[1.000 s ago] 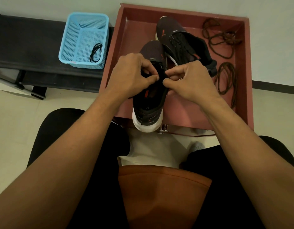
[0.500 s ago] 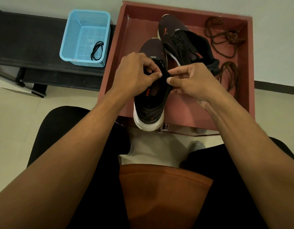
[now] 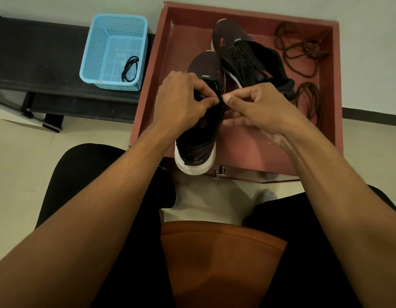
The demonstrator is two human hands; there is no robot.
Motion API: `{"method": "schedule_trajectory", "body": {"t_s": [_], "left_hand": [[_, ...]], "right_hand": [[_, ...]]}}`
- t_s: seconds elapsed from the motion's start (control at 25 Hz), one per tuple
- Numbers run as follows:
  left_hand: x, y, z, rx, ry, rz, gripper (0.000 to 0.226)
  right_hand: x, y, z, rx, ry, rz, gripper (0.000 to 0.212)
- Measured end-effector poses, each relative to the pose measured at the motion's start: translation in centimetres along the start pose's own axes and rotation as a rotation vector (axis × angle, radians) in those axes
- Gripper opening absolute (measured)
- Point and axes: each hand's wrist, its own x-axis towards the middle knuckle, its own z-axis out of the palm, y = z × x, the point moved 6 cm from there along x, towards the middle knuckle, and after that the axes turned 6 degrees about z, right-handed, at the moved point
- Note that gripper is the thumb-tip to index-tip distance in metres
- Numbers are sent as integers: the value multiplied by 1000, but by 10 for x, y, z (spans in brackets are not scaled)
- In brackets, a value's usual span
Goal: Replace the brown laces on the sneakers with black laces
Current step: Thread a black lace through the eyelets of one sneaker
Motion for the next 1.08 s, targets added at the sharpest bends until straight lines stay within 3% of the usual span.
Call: {"method": "schedule_trajectory", "body": {"t_s": [0.08, 0.24, 0.4, 0.56, 0.68, 0.8, 0.88, 1.08], "left_hand": [[1, -2, -2, -8, 2, -18, 12], [1, -4, -5, 3, -37, -31, 16], [1, -2, -8, 62, -52, 3, 20], [2, -6, -10, 56, -1, 27, 19], [4, -9, -9, 35, 12, 43, 18], [3, -7, -12, 71, 37, 35, 25], [2, -8, -19, 107, 84, 4, 41], [-16, -18, -27, 151, 81, -324, 78]], "right_hand": [[3, 1, -1, -36, 42, -9, 13], [8, -2, -2, -335, 181, -126, 4], [8, -5, 1, -649, 246, -242, 9], [12, 17, 7, -989, 82, 4, 11], [11, 22, 6, -958, 56, 85, 11], [9, 11, 3, -894, 128, -34, 8], [6, 0, 1, -750, 194, -164, 11], [4, -14, 0, -685, 337, -351, 9]]}}
